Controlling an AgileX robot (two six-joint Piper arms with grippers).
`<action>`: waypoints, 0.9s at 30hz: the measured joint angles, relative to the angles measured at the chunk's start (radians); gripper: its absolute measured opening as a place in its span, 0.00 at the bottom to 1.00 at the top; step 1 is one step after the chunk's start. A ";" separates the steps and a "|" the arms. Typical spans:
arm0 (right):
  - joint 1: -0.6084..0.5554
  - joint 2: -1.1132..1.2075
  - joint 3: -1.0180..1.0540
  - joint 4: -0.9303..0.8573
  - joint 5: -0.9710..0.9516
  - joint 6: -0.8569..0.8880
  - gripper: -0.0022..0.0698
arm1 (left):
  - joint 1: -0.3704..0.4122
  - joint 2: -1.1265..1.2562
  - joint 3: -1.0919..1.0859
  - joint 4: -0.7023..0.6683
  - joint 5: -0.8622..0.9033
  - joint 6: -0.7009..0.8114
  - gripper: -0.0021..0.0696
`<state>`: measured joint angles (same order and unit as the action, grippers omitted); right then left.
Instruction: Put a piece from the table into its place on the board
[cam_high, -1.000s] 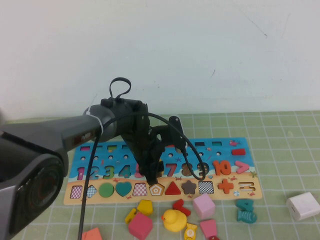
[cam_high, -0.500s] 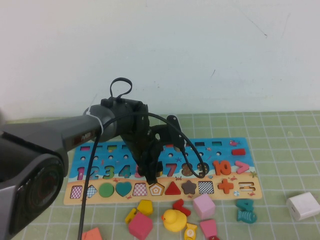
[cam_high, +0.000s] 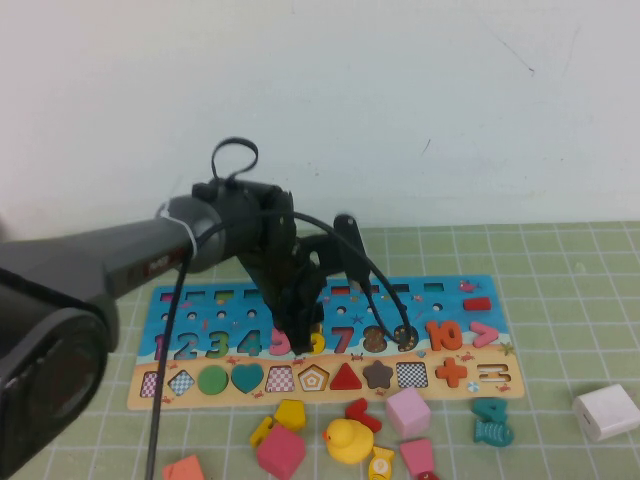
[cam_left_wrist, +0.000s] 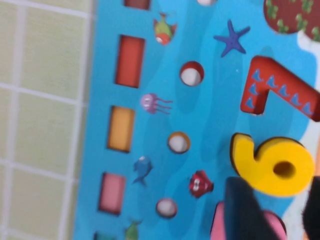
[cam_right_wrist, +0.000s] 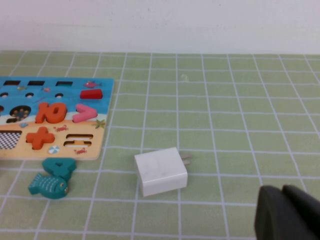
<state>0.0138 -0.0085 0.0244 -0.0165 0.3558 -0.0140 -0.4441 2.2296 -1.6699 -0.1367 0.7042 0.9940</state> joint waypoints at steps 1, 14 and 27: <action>0.000 0.000 0.000 0.000 0.000 0.000 0.03 | 0.000 -0.019 0.000 0.000 0.011 -0.010 0.35; 0.000 0.000 0.000 0.000 0.000 0.000 0.03 | 0.000 -0.330 0.035 -0.078 0.232 -0.240 0.03; 0.000 0.000 0.000 0.000 0.000 0.000 0.03 | 0.000 -0.902 0.567 -0.197 0.063 -0.324 0.03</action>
<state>0.0138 -0.0085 0.0244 -0.0165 0.3558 -0.0140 -0.4441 1.3276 -1.1030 -0.3332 0.7669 0.6699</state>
